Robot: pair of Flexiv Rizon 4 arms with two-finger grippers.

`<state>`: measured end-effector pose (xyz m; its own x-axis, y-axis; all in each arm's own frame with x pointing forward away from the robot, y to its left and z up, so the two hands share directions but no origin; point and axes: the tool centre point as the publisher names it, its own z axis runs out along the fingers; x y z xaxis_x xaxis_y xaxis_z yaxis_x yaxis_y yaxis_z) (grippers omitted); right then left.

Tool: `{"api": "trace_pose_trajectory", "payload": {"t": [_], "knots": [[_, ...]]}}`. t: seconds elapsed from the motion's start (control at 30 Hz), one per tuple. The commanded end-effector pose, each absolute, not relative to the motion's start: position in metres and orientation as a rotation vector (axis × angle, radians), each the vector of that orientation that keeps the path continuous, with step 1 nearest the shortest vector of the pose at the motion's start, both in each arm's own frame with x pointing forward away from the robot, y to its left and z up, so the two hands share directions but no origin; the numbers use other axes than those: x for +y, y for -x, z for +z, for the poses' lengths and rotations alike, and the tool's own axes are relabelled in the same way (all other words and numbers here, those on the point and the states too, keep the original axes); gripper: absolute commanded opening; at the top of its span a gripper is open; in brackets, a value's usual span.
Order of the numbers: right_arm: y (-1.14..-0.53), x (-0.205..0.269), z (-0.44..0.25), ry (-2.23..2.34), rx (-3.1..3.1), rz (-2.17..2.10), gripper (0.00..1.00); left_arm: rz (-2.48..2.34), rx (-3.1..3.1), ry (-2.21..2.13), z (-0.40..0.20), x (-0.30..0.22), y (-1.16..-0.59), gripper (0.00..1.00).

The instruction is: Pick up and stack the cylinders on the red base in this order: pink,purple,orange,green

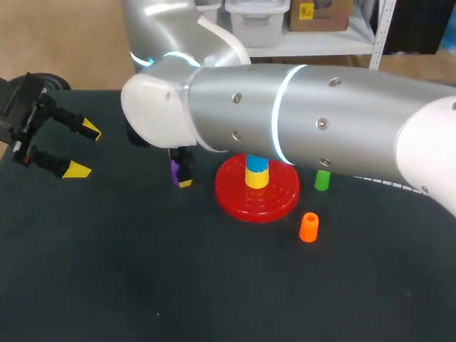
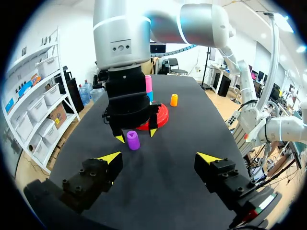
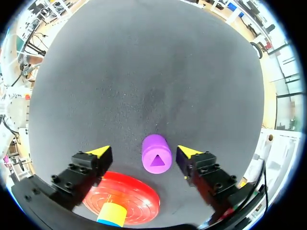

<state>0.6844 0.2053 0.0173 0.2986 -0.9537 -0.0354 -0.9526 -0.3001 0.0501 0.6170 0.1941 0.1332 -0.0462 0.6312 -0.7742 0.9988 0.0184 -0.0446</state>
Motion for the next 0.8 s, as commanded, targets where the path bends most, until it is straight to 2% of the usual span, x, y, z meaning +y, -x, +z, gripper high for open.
{"api": "trace_pose_trajectory", "payload": {"t": [0.03, 0.8], "knots": [[-0.6821, 0.2029, 0.0164, -2.522, -1.849, -0.094, 0.0, -0.837, 1.731, -1.667, 0.1324, 0.1948, -0.6161, 1.0], [-0.6849, 0.2022, 0.0172, -2.535, -1.839, -0.121, 0.0, -0.837, 1.731, -1.667, 0.1324, 0.1948, -0.6161, 1.0]]}}
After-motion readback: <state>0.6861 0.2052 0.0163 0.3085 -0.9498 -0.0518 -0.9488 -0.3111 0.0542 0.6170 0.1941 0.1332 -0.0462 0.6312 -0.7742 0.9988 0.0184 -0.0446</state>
